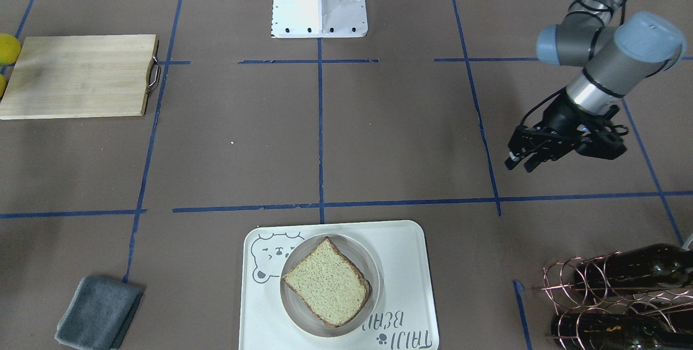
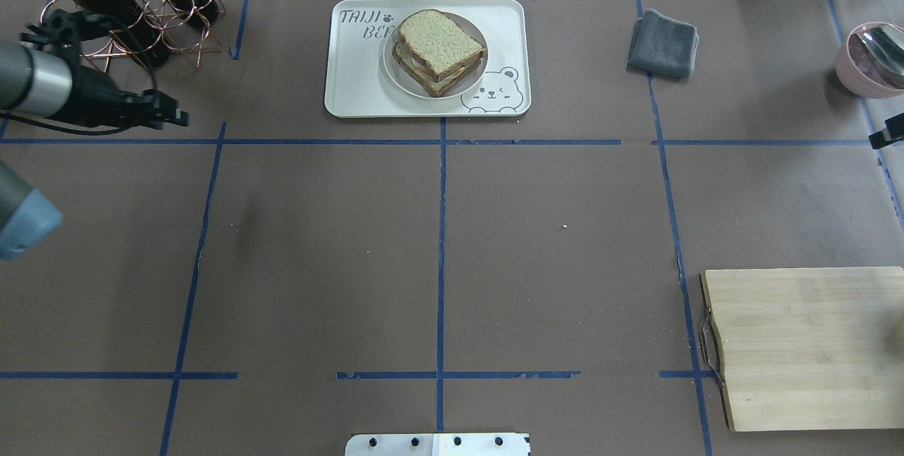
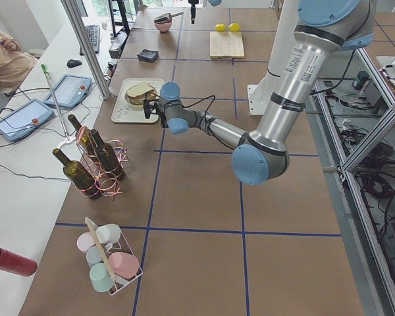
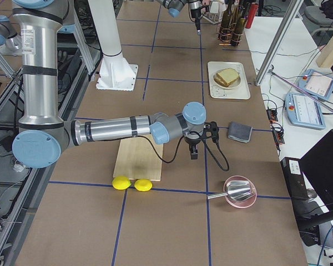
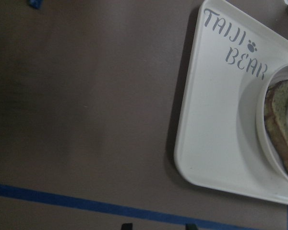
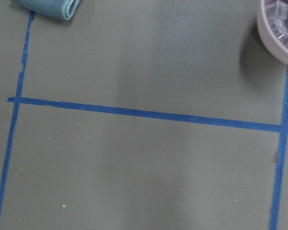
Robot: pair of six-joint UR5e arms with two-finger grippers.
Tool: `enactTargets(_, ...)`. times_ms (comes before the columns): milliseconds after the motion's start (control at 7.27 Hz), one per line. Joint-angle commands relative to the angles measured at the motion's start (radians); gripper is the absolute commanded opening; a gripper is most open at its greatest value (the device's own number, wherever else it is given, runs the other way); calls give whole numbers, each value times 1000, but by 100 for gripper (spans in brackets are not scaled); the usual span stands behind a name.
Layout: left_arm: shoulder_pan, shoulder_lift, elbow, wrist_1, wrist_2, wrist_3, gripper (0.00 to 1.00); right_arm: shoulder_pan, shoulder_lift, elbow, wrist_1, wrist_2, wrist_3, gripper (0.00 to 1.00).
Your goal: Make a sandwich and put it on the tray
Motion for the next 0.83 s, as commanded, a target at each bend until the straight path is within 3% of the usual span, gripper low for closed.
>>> enactTargets(0, -228, 159, -24, 44, -92, 462, 85, 127, 24, -17, -212, -22, -249, 100)
enactTargets(138, -352, 158, -21, 198, -94, 692, 100, 158, 28, -26, -261, -32, -325, 100)
enactTargets(275, -479, 148, -10, 400, -83, 983, 100, 177, 24, -30, -284, -31, -355, 100)
enactTargets(412, -562, 147, -24, 584, -85, 1136, 100, 184, 37, -31, -298, -34, -360, 100)
enactTargets(688, -608, 103, -38, 943, -95, 1211, 100, 198, 76, -33, -364, -54, -363, 100)
